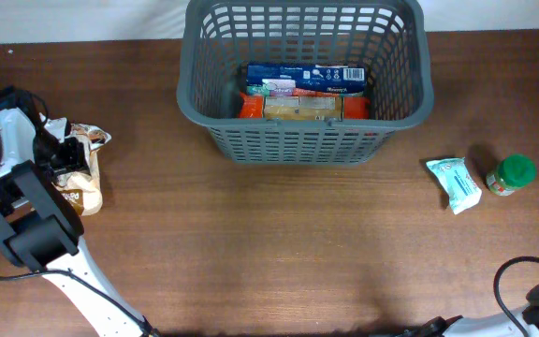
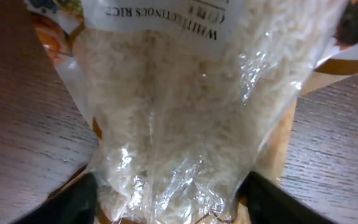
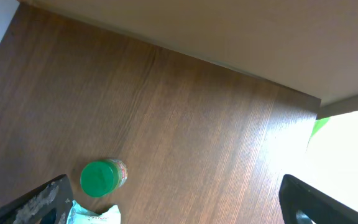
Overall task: Pack container
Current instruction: 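Grasp the clear rice bag with the left gripper, then carry the rice bag into the basket and release it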
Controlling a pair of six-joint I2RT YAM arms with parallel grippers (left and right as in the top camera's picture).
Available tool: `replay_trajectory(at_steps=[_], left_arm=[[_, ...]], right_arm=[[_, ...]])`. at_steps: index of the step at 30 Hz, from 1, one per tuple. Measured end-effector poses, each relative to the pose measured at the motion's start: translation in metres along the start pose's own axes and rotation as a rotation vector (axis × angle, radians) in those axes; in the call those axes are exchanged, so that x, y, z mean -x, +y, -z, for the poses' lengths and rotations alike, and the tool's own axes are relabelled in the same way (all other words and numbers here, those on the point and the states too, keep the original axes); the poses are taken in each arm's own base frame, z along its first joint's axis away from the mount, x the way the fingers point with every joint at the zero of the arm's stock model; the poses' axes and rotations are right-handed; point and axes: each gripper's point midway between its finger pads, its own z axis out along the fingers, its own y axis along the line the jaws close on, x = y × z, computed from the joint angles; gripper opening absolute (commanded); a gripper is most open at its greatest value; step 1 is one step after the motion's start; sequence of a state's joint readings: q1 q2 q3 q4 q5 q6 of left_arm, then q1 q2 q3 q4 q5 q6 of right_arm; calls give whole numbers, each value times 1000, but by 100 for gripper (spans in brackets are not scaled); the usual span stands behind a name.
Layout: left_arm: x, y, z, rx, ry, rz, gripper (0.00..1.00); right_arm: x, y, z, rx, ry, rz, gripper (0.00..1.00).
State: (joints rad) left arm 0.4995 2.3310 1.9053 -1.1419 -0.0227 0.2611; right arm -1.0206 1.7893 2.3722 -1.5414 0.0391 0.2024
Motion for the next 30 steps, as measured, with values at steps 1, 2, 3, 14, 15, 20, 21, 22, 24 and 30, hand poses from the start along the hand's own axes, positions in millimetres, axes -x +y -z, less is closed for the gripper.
replay_trajectory(at_steps=[1,2,3,14,15,20,21,22,24,30], left_arm=[[0,0,-1,3,1,-3,70],[0,0,-1,7,2,-4,64],[0,1,-2,9,3,-5,59],[-8,1,-2,14,48,-7,2],[-10,1,-2,11,60,-7,2],[-27,-6,1,-24,143,-10,2],[-28,-8,2,-40,157,-10,2],[-28,-11,4,-59,170,-9,2],[-25,-16,12,-97,181,-6,2],[22,-24,97,-116,-30,-22,2]], right_arm=[[0,0,0,0,0,0,99],[0,0,0,0,0,0,99],[0,0,0,0,0,0,99],[0,0,0,0,0,0,99],[0,0,0,0,0,0,99],[0,0,0,0,0,0,99],[0,0,0,0,0,0,99],[0,0,0,0,0,0,99],[0,0,0,0,0,0,99],[0,0,0,-1,1,0,99]])
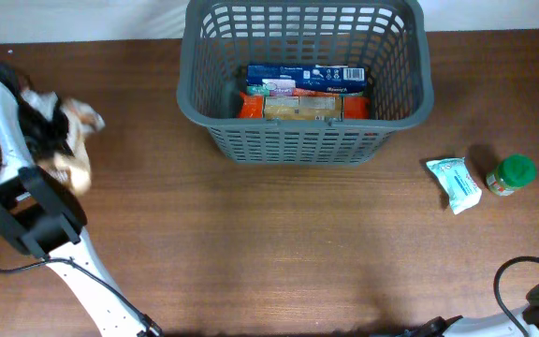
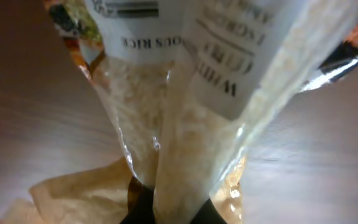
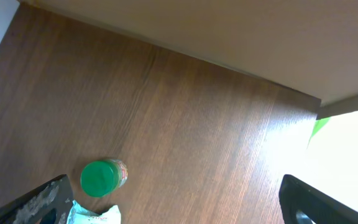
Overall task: Pack container
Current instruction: 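Carry the rice bag into the basket and release it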
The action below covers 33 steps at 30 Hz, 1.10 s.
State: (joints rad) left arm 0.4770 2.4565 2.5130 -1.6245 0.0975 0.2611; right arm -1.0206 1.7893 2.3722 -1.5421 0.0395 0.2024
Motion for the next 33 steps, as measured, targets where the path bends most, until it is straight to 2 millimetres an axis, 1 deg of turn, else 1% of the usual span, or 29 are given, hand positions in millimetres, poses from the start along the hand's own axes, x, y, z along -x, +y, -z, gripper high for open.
replay_trajectory(at_steps=[3,5,7,9,11,12,15,17,18,20,23,25,27,29,30,33], left_arm=[[27,-20,60,37,-188,-59,2],[41,-42,98,57,-316,-111,2],[48,-74,138,67,-449,-181,2],[50,-108,174,69,-568,-255,2],[46,-151,212,61,-687,-354,2],[39,-178,235,53,-755,-426,2],[17,-235,273,46,-870,-620,2],[-7,-281,290,46,-924,-809,2],[-16,-297,293,48,-936,-889,2],[-41,-340,295,49,-954,-1098,2],[-75,-396,286,40,-962,-1388,2],[-88,-418,275,41,-944,-1524,2],[-94,-438,263,46,-930,-1633,2],[-90,-453,248,50,-913,-1696,2],[-85,-461,236,51,-898,-1723,2],[-72,-475,195,43,-819,-1767,2]], right_arm=[[0,0,0,1,-1,0,99],[0,0,0,1,-1,1,99],[0,0,0,1,-1,0,99],[0,0,0,1,-1,0,99],[0,0,0,1,-1,0,99],[0,0,0,1,-1,0,99],[0,0,0,1,-1,0,99],[0,0,0,1,-1,0,99],[0,0,0,1,-1,0,99],[0,0,0,1,-1,0,99],[0,0,0,1,-1,0,99],[0,0,0,1,-1,0,99],[0,0,0,1,-1,0,99],[0,0,0,1,-1,0,99],[0,0,0,1,-1,0,99],[0,0,0,1,-1,0,99]])
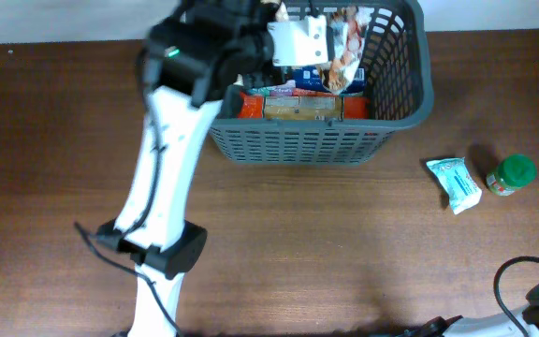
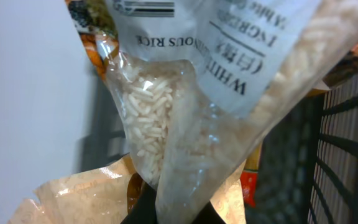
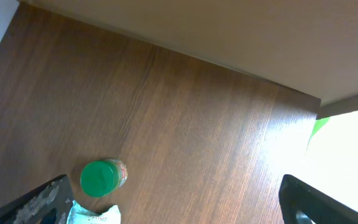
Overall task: Pack container
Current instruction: 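Carry the rice bag into the basket and release it, then withdraw the left gripper to the left side of the table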
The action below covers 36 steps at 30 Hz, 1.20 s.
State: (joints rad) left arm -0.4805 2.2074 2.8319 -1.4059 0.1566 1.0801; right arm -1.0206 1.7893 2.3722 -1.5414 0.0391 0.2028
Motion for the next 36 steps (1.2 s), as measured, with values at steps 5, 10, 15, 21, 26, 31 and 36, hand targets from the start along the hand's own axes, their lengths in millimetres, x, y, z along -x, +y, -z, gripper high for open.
replay_trajectory(at_steps=[5,10,15,21,26,31,36], left_arm=[[-28,-31,-86,-146,75,1,2],[-45,-72,-144,-278,128,4,2],[-48,-91,-168,-327,149,32,2],[-62,-111,-183,-389,200,104,71],[-60,-103,-181,-342,225,220,99],[-61,-78,-168,-241,255,359,99],[-66,-27,-112,-93,223,488,99]], right_arm=[[0,0,0,0,0,0,99],[0,0,0,0,0,0,99],[0,0,0,0,0,0,99],[0,0,0,0,0,0,99],[0,0,0,0,0,0,99],[0,0,0,0,0,0,99],[0,0,0,0,0,1,99]])
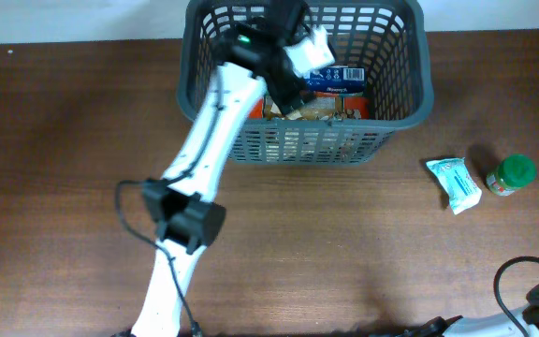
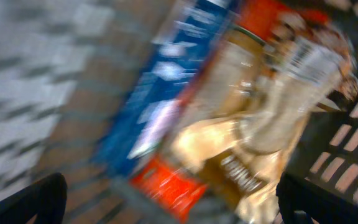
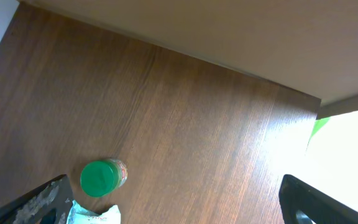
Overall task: Pack container
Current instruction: 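Withdraw the left gripper to the left side of the table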
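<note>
The grey basket (image 1: 402,101) stands at the back middle of the table. My left arm reaches into it, and the left gripper (image 1: 288,92) hangs low over the contents. In the blurred left wrist view the rice bag (image 2: 272,106) lies on the packed goods, beside a blue box (image 2: 160,106) and an orange pack (image 2: 169,186). The left gripper (image 2: 166,205) is open, fingers wide apart, with nothing between them. A green-lidded jar (image 1: 513,173) and a white packet (image 1: 454,183) lie on the table at the right. My right gripper (image 3: 176,202) is open, above the jar (image 3: 101,178).
The basket's walls rise around the left gripper on all sides. Bare brown tabletop (image 1: 82,187) spreads to the left and front. The table's far edge (image 3: 166,50) runs behind the jar in the right wrist view.
The left gripper has dropped lower inside the basket and opened. The rice bag has left its jaws and lies on the packed goods. The right arm has not moved.
My left gripper stood open around the rice bag at the table's left edge. Then it was shut on the bag, lifted off the table, then held it over the basket. Now the bag lies in the basket and the gripper is open. The right side stayed still.
</note>
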Controlling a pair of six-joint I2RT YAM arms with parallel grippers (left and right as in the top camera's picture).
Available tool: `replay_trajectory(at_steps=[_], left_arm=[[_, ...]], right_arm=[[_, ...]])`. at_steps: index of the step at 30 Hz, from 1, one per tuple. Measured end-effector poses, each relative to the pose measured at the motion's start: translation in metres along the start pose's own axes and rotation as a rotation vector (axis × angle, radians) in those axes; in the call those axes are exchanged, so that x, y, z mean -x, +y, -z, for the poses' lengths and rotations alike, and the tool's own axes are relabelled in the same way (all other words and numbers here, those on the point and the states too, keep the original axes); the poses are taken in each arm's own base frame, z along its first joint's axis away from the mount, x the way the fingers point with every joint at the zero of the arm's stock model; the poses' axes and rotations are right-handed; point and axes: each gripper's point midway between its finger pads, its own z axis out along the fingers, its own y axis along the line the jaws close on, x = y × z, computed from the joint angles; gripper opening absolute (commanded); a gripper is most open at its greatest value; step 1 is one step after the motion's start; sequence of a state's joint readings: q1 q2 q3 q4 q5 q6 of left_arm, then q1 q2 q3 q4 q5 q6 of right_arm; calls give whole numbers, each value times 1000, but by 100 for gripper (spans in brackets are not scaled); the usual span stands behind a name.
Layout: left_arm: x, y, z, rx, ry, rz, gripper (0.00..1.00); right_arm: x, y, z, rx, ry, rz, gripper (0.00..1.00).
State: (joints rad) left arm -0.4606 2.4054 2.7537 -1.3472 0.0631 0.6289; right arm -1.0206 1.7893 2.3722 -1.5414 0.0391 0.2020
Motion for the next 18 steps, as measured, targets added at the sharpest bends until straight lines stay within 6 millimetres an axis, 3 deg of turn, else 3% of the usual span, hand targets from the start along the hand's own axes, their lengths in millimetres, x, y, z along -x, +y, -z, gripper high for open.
replay_trajectory(at_steps=[5,6,8,11,13,17,18], left_arm=[[-13,62,110,181,-115,177,99],[-26,79,139,234,-132,247,99],[-57,105,176,311,-137,391,99],[-122,137,201,381,-74,644,99],[-160,149,201,396,-18,778,99],[-220,162,199,411,80,962,99],[-226,163,200,415,86,980,99]], right_arm=[[0,0,0,0,0,0,99],[0,0,0,0,0,0,99],[0,0,0,0,0,0,99],[0,0,0,0,0,-1,99],[0,0,0,0,0,0,99],[0,0,0,0,0,0,99],[0,0,0,0,0,-1,99]])
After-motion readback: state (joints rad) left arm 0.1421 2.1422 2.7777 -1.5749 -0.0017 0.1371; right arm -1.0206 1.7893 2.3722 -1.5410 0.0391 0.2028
